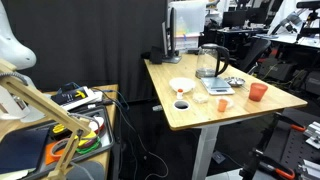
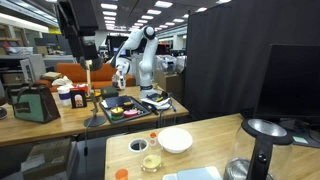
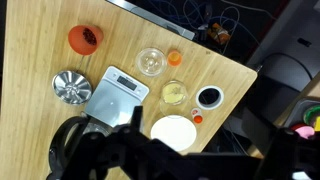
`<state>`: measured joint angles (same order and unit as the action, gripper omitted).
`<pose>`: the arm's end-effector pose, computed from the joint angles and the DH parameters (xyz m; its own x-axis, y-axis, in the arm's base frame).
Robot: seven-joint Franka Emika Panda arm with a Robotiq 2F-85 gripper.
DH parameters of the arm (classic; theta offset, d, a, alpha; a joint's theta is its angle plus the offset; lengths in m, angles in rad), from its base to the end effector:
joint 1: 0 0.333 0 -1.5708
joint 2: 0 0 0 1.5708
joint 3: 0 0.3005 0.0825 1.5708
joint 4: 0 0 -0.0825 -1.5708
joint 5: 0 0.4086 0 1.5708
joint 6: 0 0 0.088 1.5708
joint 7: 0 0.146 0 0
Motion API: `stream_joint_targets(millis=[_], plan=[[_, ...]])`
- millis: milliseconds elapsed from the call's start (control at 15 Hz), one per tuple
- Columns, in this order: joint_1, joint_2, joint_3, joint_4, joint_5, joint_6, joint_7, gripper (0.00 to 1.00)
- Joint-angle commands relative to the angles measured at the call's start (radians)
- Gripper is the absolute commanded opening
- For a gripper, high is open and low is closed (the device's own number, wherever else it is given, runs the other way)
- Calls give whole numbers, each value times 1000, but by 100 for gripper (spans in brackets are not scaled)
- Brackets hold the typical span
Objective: Pick up the lid and close the jar
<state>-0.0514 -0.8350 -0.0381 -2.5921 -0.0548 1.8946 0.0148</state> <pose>0.3549 -0.0373 0.4685 0.9875 -0.0774 0.1370 -0.0814 -0.9964 0.0236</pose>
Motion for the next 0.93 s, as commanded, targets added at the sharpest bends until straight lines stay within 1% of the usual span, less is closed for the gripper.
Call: stream_joint_targets(millis=[0,67,133,333,533,667,733,867], plan=[[-2,1,1,3,1,-3,-1,100],[-5,17,1,4,2,-7,6,100],[-25,32,16,0,-16,1,38,100],[-52,98,6,-24,-3,30,108,100],[-57,189,-23,-32,25,77,113,100],[-63,256,-34,-19,14,59,97,100],[-59,208,-24,-45,10,66,103,100],[-61,250,-30,-38,10,67,103,100]])
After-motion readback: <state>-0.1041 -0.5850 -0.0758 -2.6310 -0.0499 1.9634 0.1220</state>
